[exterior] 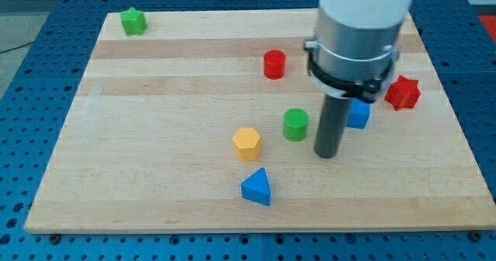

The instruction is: Move the green circle into the yellow hexagon

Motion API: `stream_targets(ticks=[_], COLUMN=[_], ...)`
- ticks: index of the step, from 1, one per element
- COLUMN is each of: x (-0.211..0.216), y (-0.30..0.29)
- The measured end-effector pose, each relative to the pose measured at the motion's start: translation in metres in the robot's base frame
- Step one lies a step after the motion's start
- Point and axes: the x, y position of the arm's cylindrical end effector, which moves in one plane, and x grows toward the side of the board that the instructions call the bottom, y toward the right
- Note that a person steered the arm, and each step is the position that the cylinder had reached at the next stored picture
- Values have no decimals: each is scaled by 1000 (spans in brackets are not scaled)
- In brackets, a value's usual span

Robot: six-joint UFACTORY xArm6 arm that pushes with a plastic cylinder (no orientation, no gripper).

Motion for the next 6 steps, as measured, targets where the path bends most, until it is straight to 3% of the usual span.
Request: stream_targets(ticks=[1, 3, 6], x=[-15, -55, -35], y=[10, -29, -47])
